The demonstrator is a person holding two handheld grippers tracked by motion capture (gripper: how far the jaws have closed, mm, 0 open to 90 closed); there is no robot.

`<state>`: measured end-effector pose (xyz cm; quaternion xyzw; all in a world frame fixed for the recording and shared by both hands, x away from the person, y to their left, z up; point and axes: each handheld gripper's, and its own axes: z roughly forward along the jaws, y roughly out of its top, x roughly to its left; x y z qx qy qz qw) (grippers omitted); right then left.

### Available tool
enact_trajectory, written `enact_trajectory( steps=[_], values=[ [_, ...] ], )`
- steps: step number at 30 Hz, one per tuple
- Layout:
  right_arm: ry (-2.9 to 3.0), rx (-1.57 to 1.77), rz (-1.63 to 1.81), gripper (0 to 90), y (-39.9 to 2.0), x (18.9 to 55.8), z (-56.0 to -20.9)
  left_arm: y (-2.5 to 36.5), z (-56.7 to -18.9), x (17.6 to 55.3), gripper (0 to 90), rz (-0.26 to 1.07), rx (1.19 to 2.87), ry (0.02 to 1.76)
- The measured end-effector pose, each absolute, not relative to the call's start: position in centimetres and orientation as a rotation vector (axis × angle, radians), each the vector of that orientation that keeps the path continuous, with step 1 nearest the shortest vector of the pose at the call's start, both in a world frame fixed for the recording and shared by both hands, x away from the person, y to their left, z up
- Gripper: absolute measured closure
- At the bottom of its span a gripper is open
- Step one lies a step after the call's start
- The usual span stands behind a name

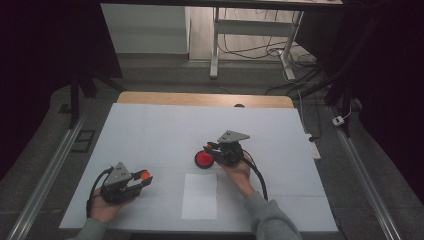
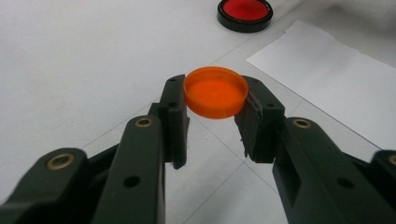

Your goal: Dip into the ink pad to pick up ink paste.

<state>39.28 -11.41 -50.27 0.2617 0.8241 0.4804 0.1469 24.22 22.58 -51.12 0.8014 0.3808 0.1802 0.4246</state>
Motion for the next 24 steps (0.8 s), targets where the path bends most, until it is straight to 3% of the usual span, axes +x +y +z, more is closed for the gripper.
enact_trajectory(
  steps=[24],
  values=[
    [2.453, 0.732, 1.284, 72.2, -10.5, 39.5, -51.9, 22.6, -51.1, 24.2, 64.5, 0.45, 2.008, 0.949]
  ],
)
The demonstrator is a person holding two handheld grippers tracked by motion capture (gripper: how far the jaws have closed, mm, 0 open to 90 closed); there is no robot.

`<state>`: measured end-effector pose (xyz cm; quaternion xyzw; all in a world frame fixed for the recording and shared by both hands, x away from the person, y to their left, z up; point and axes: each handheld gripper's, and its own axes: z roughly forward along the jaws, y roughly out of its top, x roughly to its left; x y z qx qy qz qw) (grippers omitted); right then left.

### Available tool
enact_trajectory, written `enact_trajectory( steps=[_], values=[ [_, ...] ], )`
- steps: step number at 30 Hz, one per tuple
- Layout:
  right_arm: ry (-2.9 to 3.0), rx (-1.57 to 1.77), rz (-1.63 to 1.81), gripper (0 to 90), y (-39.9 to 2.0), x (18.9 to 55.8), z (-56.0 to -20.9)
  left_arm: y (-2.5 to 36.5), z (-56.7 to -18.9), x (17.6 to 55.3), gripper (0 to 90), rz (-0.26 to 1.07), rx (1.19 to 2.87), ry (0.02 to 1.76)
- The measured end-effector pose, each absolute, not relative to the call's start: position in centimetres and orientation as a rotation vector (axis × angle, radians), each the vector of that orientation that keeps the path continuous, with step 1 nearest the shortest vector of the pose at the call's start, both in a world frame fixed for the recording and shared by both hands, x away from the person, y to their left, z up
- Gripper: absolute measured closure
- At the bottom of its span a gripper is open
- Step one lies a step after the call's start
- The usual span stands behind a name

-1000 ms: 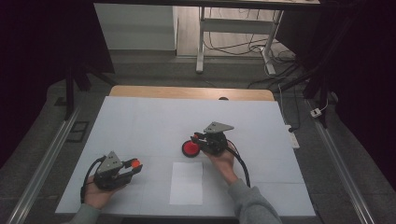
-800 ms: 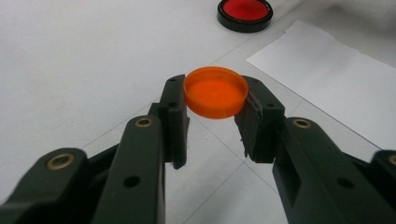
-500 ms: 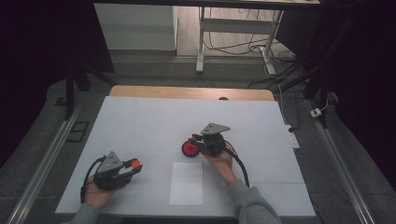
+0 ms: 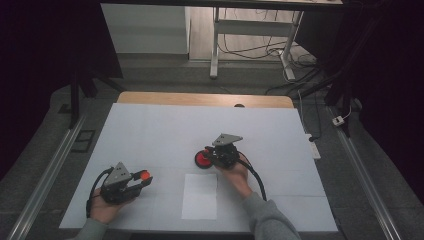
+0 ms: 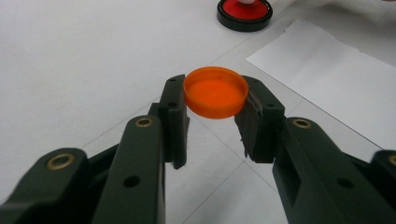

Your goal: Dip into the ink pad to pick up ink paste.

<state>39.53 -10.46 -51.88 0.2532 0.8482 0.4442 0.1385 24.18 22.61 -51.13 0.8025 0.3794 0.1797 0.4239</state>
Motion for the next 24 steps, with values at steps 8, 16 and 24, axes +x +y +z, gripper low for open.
enact_trajectory(
  steps=[8, 16, 24],
  values=[
    [2.467, 0.724, 1.261, 72.2, -10.22, 39.52, -52.19, 22.65, -51.15, 24.19, 64.5, 0.45, 2.005, 0.951],
    [2.453, 0.693, 1.247, 72.4, -10.02, 39.23, -52.35, 22.56, -51.17, 24.14, 64.5, 0.448, 2.011, 0.95],
    [2.454, 0.698, 1.24, 72.5, -10.04, 39.2, -52.37, 22.55, -51.18, 24.08, 64.4, 0.448, 2.009, 0.954]
  ],
)
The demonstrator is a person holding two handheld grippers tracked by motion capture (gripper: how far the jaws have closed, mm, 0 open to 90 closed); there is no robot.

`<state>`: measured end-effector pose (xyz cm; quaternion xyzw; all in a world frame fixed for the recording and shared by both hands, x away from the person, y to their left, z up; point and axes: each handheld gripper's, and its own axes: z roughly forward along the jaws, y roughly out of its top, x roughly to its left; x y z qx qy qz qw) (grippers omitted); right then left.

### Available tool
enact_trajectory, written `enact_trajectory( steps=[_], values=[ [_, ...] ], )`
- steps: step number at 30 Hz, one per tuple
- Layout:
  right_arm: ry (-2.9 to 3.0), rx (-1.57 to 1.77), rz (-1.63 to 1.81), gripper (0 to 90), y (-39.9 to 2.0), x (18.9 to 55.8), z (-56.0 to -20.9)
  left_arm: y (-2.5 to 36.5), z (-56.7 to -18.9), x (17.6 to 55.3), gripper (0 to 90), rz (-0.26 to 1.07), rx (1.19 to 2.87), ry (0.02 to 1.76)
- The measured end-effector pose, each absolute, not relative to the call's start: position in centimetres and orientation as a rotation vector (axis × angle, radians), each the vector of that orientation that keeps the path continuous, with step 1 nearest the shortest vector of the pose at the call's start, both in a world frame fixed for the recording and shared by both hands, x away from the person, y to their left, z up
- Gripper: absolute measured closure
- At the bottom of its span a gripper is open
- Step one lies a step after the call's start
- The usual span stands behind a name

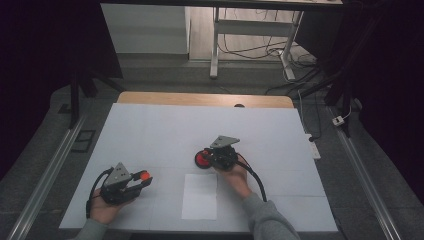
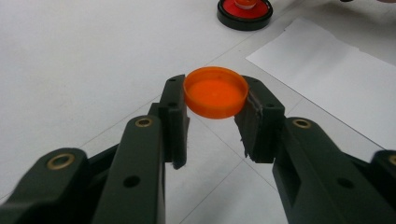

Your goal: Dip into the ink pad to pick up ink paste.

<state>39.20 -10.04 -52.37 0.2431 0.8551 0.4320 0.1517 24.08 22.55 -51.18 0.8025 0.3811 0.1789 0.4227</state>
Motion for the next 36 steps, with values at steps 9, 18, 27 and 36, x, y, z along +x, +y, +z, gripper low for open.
enact_trajectory(
  steps=[9, 18, 27, 36],
  values=[
    [2.447, 0.699, 1.256, 72.6, -10.09, 39.15, -52.49, 22.49, -51.18, 24.05, 64.4, 0.451, 2.01, 0.955],
    [2.44, 0.687, 1.254, 72.6, -10.1, 39.08, -52.55, 22.46, -51.16, 24.08, 64.5, 0.45, 2.011, 0.953],
    [2.44, 0.692, 1.258, 72.6, -10.13, 39.1, -52.56, 22.5, -51.16, 24.09, 64.4, 0.451, 2.011, 0.954],
    [2.442, 0.707, 1.255, 72.2, -10.06, 39.14, -52.43, 22.65, -51.21, 24.17, 64.4, 0.454, 2.007, 0.956]
  ],
)
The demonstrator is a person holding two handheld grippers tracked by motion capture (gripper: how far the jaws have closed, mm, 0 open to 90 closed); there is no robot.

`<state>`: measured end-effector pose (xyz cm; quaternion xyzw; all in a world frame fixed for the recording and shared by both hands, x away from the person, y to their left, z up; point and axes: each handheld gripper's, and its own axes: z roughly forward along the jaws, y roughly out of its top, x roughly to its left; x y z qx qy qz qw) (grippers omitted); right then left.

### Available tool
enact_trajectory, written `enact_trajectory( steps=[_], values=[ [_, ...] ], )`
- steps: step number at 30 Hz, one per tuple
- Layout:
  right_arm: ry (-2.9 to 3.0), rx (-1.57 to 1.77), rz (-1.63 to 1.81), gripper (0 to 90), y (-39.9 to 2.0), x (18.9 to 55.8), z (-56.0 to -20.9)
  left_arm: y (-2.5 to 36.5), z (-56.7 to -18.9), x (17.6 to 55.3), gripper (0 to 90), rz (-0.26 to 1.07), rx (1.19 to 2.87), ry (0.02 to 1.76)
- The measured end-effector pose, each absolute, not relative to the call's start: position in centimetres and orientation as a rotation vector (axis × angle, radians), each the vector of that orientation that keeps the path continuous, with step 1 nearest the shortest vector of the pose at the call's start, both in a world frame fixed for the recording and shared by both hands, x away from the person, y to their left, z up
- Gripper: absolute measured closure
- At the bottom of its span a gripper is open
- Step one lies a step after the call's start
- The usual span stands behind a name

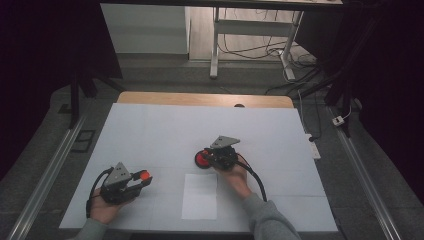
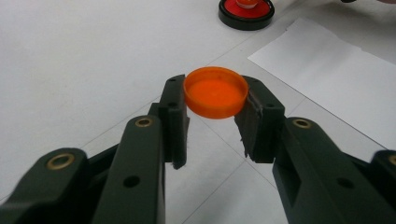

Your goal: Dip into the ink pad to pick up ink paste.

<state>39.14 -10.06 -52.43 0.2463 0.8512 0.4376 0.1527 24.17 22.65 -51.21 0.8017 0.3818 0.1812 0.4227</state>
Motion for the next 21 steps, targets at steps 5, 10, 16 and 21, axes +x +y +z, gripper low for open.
enact_trajectory(
  steps=[5, 10, 16, 21],
  values=[
    [2.386, 0.739, 1.339, 72.1, -10.7, 39.2, -51.6, 22.8, -51.2, 24.1, 64.4, 0.453, 2.005, 0.952],
    [2.365, 0.749, 1.388, 72.1, -11.4, 39.1, -50.7, 22.8, -51.2, 24.2, 64.4, 0.452, 2.003, 0.954],
    [2.364, 0.748, 1.421, 72.1, -11.8, 38.9, -50.1, 22.8, -51.2, 24.2, 64.4, 0.452, 2.003, 0.953],
    [2.364, 0.733, 1.441, 72.1, -11.8, 38.6, -49.8, 22.8, -51.2, 24.2, 64.4, 0.452, 2.005, 0.949]
  ],
)
